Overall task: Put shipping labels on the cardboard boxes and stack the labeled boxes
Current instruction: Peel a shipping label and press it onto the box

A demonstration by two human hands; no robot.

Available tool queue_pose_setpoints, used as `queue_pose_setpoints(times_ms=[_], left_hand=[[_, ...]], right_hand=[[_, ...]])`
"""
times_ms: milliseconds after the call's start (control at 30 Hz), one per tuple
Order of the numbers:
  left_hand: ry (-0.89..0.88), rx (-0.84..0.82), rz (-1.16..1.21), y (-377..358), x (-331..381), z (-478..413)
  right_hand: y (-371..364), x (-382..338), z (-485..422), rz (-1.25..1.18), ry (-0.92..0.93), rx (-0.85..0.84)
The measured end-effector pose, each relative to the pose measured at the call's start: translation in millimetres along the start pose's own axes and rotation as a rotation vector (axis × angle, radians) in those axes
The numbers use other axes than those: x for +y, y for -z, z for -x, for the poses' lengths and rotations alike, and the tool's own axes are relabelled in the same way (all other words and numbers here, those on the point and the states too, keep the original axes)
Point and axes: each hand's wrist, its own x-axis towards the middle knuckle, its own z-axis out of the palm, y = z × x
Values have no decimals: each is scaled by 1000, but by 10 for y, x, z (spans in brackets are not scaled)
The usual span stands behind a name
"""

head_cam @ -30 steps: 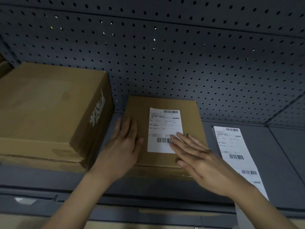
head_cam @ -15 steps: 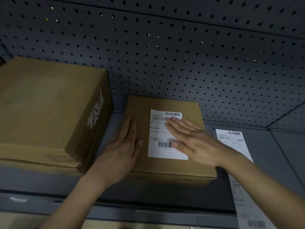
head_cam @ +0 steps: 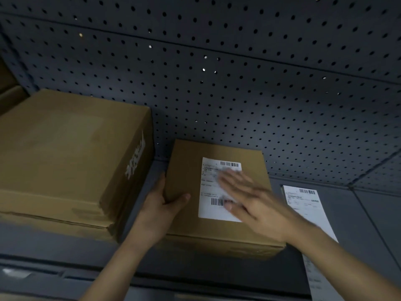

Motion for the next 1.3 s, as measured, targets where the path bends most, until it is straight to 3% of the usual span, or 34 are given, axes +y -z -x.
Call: queue_pose_setpoints(times_ms=[200, 500, 833, 967, 1200, 1300], left_hand=[[-12, -27, 88, 6, -23, 7], [4, -53, 127, 34, -72, -18], [-1, -27, 110, 32, -81, -10], [-1, -22, 110, 16, -97, -3], [20, 35, 90, 8, -97, -26], [17, 24, 62, -6, -88, -23]], right_hand=[[-143, -135, 146, 172, 160, -121], [7, 131, -605, 73, 39, -275], [-21, 219, -959, 89, -64, -207], [38, 77, -773, -121, -142, -88], [-16, -487, 3, 136, 144, -25], [-111, -481, 64, 200, 169, -147]])
